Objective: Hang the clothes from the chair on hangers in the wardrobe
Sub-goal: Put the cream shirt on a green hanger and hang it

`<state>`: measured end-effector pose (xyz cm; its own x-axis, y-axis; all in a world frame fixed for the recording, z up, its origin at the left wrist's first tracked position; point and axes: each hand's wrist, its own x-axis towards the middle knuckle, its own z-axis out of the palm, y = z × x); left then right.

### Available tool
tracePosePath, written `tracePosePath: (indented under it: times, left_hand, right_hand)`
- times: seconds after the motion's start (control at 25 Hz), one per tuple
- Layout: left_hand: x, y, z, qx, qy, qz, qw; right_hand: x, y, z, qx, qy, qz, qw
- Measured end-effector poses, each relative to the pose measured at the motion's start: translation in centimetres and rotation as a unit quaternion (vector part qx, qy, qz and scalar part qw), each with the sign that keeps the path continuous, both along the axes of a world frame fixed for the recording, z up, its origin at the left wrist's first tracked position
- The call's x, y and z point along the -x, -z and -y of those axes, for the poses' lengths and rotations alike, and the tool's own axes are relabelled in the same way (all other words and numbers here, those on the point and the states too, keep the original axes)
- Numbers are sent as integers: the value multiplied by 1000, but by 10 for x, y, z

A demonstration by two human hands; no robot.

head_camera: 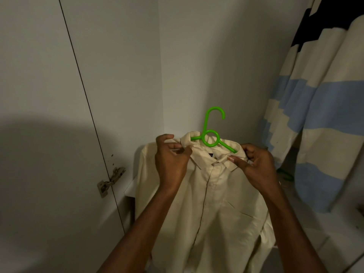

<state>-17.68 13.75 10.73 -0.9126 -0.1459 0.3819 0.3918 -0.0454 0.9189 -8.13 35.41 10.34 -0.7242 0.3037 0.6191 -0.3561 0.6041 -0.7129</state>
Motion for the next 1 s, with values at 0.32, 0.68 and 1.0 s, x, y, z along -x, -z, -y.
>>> tracePosePath:
  times: [0.32,0.68,1.0]
  left_hand:
    - [21,-36,35,303,58,-204,929]
    - [57,-78,22,261,149,-177,937]
    - [69,-132,26,174,241,-204,933]
  right_hand:
    - [-3,-6,-4,44,-38,7,998]
    - [-4,-47,-16,45,-113,48,991]
    - [-52,-69,-49,103,-53,50,992]
